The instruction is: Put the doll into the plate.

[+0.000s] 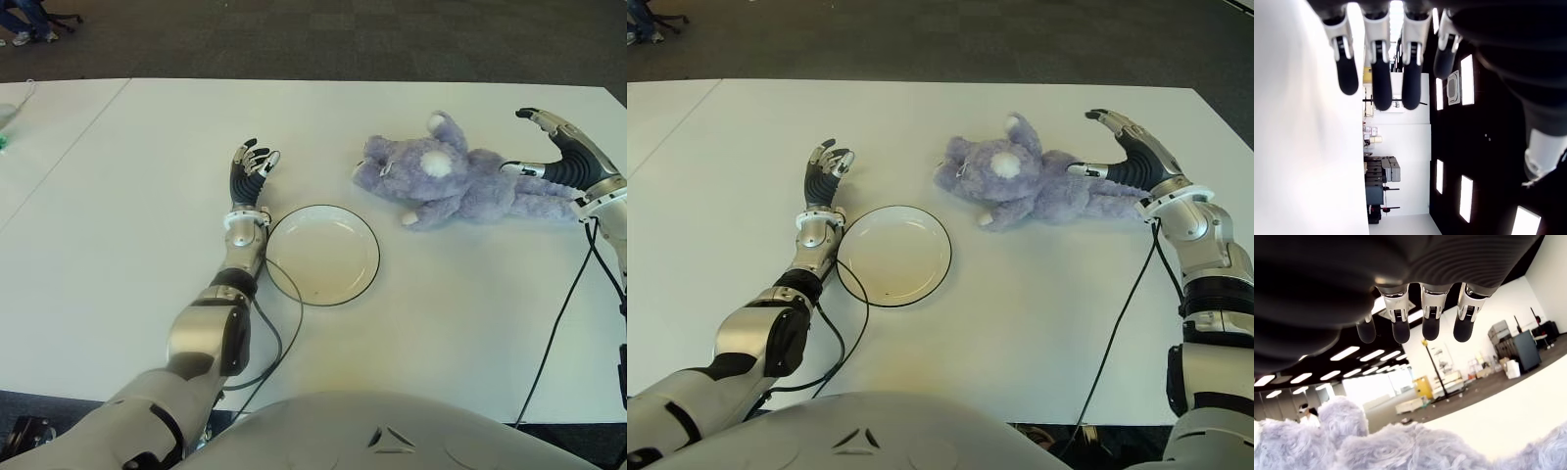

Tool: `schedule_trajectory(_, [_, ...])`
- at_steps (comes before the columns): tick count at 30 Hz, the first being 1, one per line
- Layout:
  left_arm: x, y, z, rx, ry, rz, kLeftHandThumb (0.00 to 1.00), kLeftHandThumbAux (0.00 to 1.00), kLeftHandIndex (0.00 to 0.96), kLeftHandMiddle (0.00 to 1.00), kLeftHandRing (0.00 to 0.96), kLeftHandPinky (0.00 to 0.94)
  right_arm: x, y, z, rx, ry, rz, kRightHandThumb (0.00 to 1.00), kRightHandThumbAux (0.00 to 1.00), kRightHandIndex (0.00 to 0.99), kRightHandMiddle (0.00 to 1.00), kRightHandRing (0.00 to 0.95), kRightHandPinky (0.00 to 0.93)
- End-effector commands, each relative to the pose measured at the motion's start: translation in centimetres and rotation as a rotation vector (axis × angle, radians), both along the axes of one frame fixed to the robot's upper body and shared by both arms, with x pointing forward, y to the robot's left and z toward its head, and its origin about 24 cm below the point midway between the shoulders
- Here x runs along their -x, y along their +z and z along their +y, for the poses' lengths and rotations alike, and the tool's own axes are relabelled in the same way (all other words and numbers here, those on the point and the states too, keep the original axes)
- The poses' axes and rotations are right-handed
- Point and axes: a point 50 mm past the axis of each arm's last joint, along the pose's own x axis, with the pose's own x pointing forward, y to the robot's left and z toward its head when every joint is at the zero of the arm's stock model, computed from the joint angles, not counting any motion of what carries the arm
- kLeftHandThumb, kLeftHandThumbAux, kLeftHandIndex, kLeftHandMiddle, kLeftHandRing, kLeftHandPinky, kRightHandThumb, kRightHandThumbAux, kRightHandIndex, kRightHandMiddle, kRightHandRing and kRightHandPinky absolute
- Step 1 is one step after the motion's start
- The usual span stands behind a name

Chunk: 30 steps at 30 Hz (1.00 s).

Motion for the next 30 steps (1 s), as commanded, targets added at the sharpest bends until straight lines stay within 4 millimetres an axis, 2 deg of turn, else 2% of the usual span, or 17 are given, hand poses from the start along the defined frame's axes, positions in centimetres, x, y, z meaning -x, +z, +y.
schedule_trajectory(1, [9.6, -10.0, -0.1, 0.038, 0.042, 0.480, 0.000, 0.550, 0.196, 0.321, 0.325, 0.304, -0.1, -1.8, 0.0, -0.069, -0.021, 0.044, 0.114, 0.349, 0.030, 0.000, 0.000, 0.000])
schedule_trajectory(7, [9.6, -10.0, -0.1, 0.034, 0.044, 0.479, 0.000, 0.555, 0.204, 0.326, 0.330, 0.303, 0.2, -4.7, 0.0, -0.101, -0.056, 0.140, 0.132, 0.356, 0.038, 0.000, 0.000, 0.000])
schedule_trajectory(13, [9.4, -10.0, -0.2, 0.037, 0.038, 0.481, 0.000, 0.544, 0.191, 0.322, 0.323, 0.290, -0.3, -8.7, 0.0, -0.151, -0.197, 0.305, 0.155, 0.399, 0.055, 0.000, 0.000, 0.000])
schedule_trajectory(21, [9.4, -9.9, -0.2, 0.060, 0.044, 0.476, 0.000, 0.559, 0.181, 0.324, 0.324, 0.296, -0.9, -10.8, 0.7, -0.171, -0.299, 0.410, 0.208, 0.463, 0.065, 0.000, 0.000, 0.000])
schedule_trajectory(27, [9.5, -10.0, -0.2, 0.066, 0.040, 0.478, 0.000, 0.555, 0.177, 0.328, 0.332, 0.312, -1.3, -11.8, 1.6, -0.146, -0.331, 0.449, 0.202, 0.473, 0.064, 0.000, 0.000, 0.000])
schedule_trajectory(30, [9.6, -10.1, -0.1, 0.063, 0.040, 0.482, 0.000, 0.545, 0.173, 0.329, 0.329, 0.290, -1.3, -12.1, 1.7, -0.134, -0.341, 0.459, 0.193, 0.470, 0.055, 0.000, 0.000, 0.000])
